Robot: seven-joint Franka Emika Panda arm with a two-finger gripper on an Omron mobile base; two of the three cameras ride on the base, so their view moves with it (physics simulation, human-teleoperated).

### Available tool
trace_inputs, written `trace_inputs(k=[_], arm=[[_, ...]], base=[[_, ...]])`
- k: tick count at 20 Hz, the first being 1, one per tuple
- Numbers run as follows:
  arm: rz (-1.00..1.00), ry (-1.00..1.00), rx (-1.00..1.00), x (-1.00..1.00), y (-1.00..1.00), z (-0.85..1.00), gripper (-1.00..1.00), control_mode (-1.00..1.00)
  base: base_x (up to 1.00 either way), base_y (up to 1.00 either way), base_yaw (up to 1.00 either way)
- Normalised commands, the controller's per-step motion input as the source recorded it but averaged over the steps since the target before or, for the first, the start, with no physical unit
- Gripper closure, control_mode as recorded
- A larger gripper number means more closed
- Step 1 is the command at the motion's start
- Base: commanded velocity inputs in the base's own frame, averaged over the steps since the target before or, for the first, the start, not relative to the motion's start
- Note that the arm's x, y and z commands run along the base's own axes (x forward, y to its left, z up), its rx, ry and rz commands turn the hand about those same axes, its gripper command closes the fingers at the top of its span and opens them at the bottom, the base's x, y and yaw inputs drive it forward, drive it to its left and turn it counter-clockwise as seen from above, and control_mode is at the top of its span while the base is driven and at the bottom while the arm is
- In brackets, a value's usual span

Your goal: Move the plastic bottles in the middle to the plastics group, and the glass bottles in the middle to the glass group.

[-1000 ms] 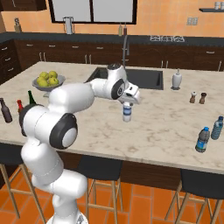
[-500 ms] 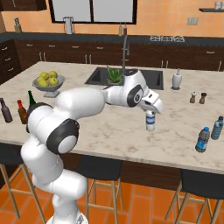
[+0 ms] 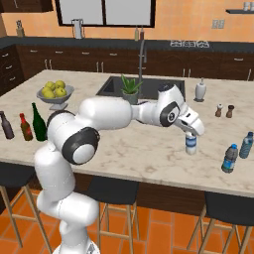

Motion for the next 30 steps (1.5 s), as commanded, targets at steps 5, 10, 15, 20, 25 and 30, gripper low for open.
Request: trace_inputs(k=[5, 10, 15, 20, 25, 30], arm=[[-0.02, 0.01, 0.05, 0.19, -0.67, 0.00, 1.00, -1.00], [0.00, 0.00, 0.04, 0.17, -0.51, 0.00, 1.00, -1.00], [-0.01, 0.00, 0.03, 0.04, -0.41, -0.14, 1.00, -1.00], [0.00, 0.00, 0.00, 0.00, -0.06, -0.60, 1.00, -1.00], [0.00, 0.00, 0.00, 0.00, 0.00, -0.52, 1.00, -1.00], [0.00, 0.00, 0.00, 0.00, 0.01, -0.37, 1.00, -1.00]], base=[[0.00, 0.00, 0.00], [0.00, 0.00, 0.00], [0.00, 0.00, 0.00], [0.00, 0.00, 0.00], [0.00, 0.00, 0.00], [0.00, 0.00, 0.00]])
